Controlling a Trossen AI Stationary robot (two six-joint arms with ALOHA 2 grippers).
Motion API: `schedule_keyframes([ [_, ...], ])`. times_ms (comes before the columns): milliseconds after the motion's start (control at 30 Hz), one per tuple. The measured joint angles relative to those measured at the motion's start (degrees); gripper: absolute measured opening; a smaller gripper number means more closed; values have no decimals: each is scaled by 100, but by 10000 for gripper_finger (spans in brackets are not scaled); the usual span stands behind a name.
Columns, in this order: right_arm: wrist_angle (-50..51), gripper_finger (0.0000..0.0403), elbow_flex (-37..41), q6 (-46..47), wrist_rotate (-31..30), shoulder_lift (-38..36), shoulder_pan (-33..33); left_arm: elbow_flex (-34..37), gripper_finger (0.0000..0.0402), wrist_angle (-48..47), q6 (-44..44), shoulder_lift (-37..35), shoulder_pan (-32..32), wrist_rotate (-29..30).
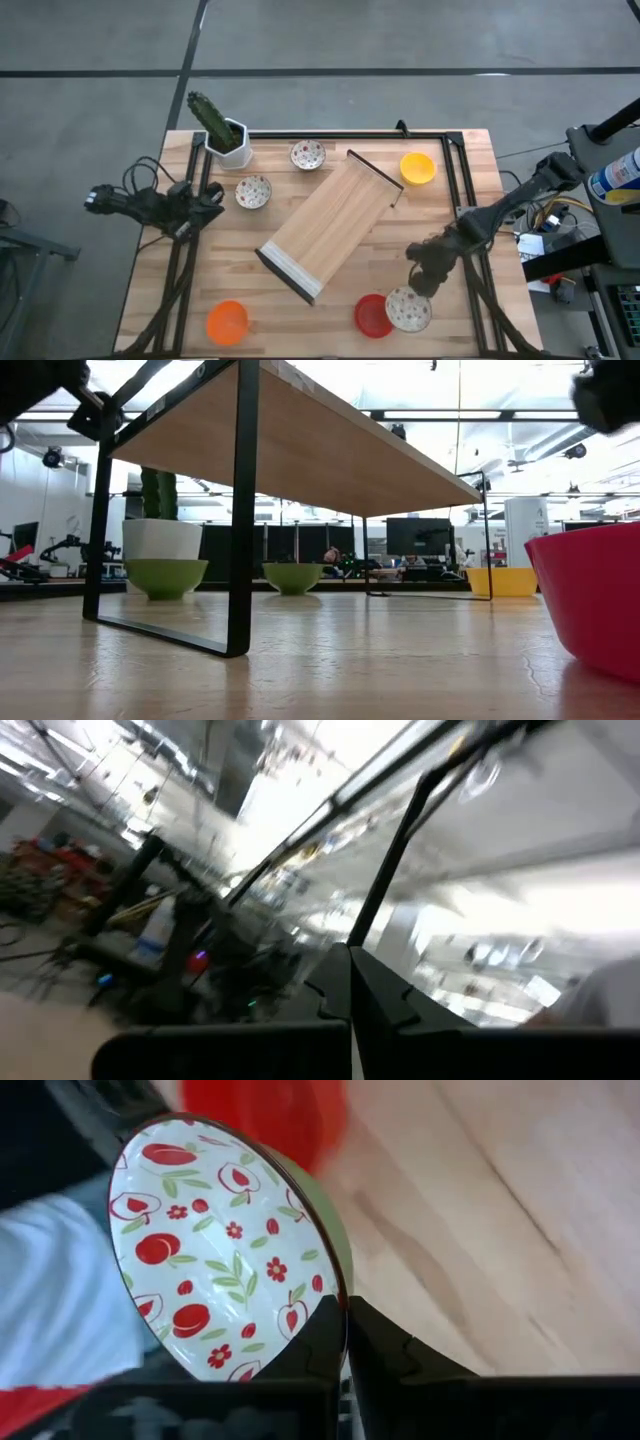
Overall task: Pick & Place Mini bowls
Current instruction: Put the bottom right white patterned bowl on the shelf
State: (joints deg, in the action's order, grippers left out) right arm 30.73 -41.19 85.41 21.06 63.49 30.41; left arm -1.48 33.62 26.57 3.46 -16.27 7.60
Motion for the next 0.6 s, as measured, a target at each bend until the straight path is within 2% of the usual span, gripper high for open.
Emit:
schedule_keyframes([
  [167, 1148, 9, -806, -565, -18, -98, -720, -4, 0, 574, 229, -2, -2, 0],
  [333, 2481, 9, -1842, -1512, -122, 233, -1526, -4, 0, 932, 411, -2, -2, -1],
  [600, 3862, 8, -3419, -2879, -216, 1025, -2710, -4, 0, 1350, 1829, 0, -2, 209],
])
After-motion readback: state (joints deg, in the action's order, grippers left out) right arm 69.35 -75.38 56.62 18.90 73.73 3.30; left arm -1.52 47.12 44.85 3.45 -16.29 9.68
